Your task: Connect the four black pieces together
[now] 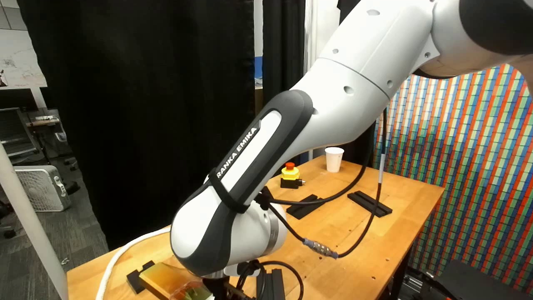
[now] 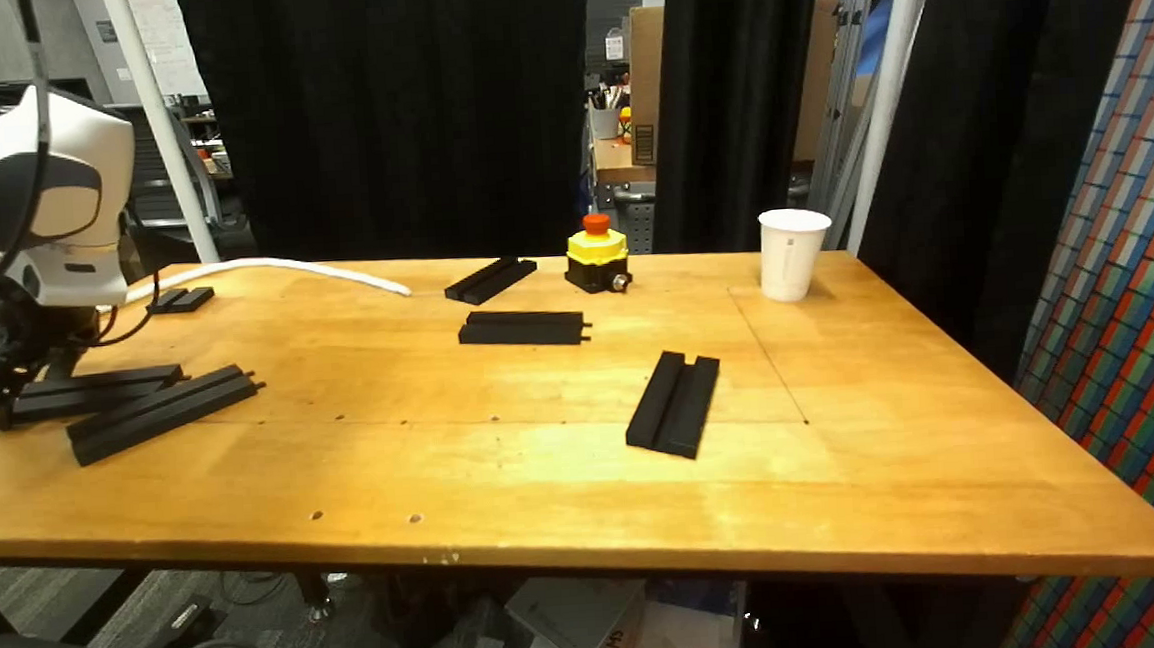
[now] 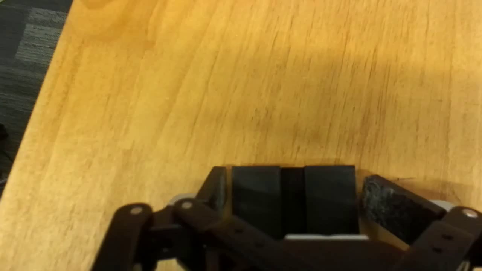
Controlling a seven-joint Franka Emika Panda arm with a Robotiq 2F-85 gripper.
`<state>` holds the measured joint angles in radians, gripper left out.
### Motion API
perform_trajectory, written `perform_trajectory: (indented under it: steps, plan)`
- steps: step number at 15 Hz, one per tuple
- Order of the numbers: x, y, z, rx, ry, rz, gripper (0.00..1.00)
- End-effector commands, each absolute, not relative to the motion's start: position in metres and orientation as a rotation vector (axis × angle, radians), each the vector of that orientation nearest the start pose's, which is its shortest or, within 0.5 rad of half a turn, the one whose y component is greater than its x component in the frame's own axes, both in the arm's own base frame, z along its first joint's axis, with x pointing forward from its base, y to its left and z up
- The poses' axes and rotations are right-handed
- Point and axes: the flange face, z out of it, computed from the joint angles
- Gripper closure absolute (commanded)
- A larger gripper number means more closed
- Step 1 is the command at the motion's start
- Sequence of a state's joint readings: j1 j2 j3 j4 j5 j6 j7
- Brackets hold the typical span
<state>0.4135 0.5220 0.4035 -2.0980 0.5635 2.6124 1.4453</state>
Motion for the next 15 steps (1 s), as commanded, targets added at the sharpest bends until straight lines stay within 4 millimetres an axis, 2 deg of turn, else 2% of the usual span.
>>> perform_trajectory:
  steps: [1, 4, 9, 12, 15]
  plan:
    - [0.409, 0.408, 0.18, -2.414, 1.589, 0.528, 0.0]
    - [0.412, 0.405, 0.209, -2.497, 1.552, 0.445, 0.0]
    - [0.414, 0.396, 0.275, -2.667, 1.479, 0.268, 0.0]
    - [0.409, 0.396, 0.307, -2.757, 1.344, 0.215, 0.0]
    - [0.396, 0.396, 0.322, -2.837, 1.157, 0.18, 0.0]
